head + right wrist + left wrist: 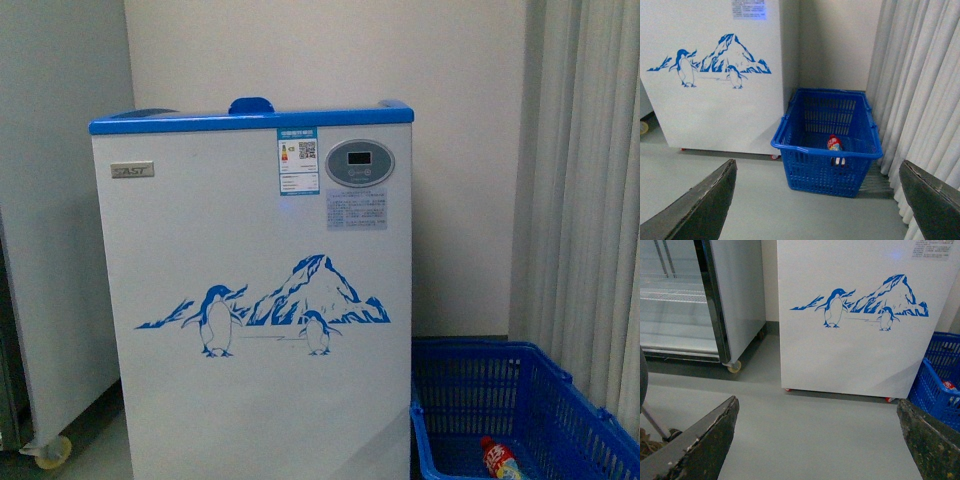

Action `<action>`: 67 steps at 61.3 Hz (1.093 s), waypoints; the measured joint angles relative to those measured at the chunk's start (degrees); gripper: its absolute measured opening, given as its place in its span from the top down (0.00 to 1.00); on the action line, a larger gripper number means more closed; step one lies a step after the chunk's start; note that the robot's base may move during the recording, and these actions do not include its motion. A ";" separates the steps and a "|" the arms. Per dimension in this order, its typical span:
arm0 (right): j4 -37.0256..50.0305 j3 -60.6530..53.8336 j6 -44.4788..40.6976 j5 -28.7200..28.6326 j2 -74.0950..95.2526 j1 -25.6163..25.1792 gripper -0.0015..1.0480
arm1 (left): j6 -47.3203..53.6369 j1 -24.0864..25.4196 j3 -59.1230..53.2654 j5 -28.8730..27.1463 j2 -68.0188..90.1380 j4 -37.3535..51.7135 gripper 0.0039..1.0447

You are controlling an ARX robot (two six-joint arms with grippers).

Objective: Put drink in fridge

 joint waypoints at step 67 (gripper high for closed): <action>0.00 0.00 -0.02 0.00 -0.02 0.00 0.07 | 0.00 0.00 0.00 0.00 0.00 0.00 0.08</action>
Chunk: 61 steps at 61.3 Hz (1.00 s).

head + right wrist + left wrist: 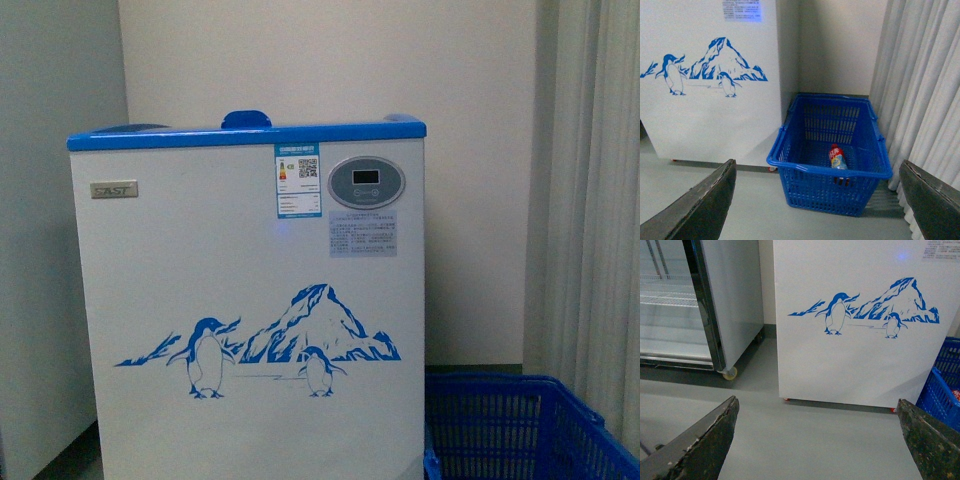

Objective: Put drink in fridge

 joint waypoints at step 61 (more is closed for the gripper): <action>0.00 0.00 0.02 -0.02 0.00 0.00 0.07 | 0.00 0.00 0.00 0.00 0.00 0.00 0.08</action>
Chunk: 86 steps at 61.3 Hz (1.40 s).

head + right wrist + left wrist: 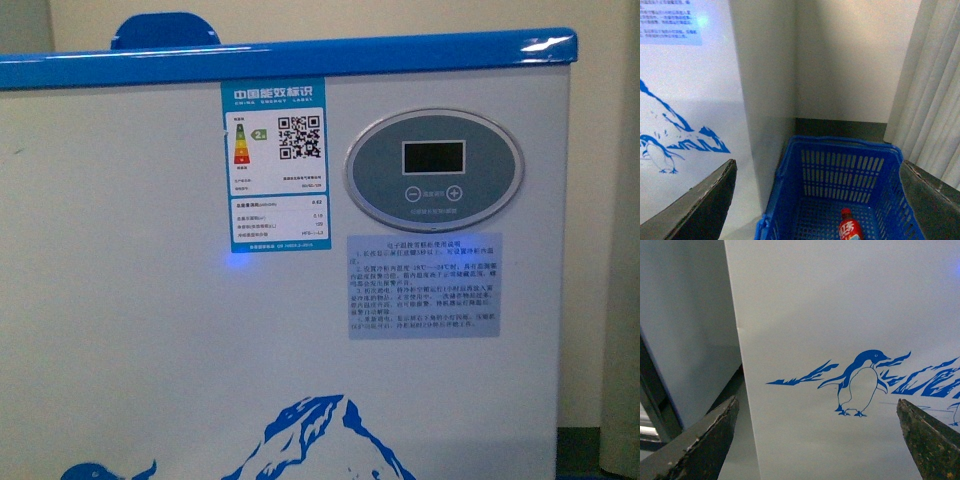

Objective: Put drink in fridge

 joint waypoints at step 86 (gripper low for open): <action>38.14 56.08 -9.99 3.74 151.80 -16.59 0.07 | 0.00 0.00 0.00 0.00 0.00 0.00 0.08</action>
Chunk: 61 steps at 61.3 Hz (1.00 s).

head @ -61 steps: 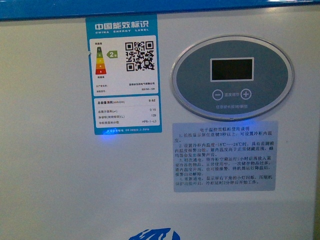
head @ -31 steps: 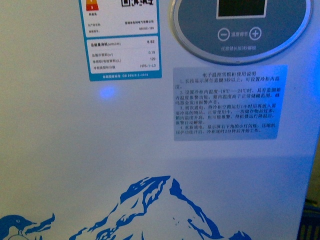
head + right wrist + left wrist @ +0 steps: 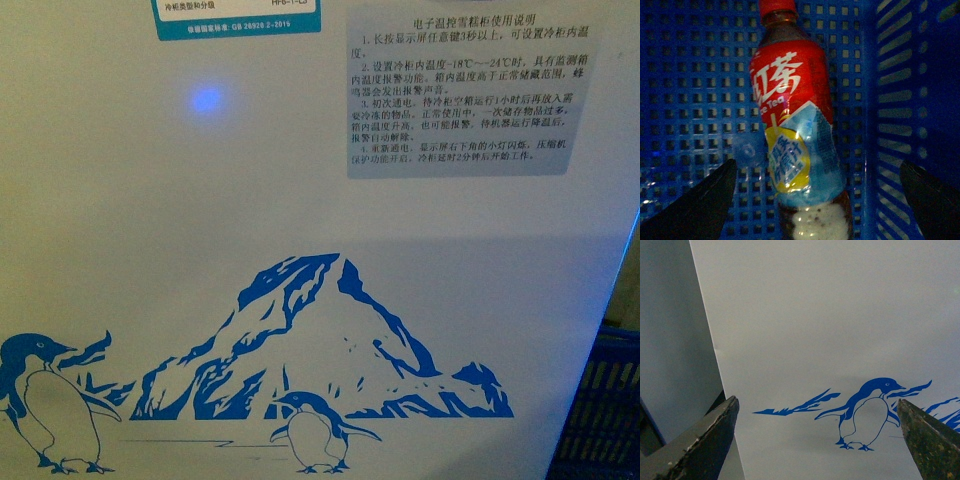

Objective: Put drink in fridge

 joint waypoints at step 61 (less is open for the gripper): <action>-14.71 25.70 9.35 -1.66 20.74 0.90 0.28 | 0.00 0.00 0.00 0.00 0.00 0.00 0.08</action>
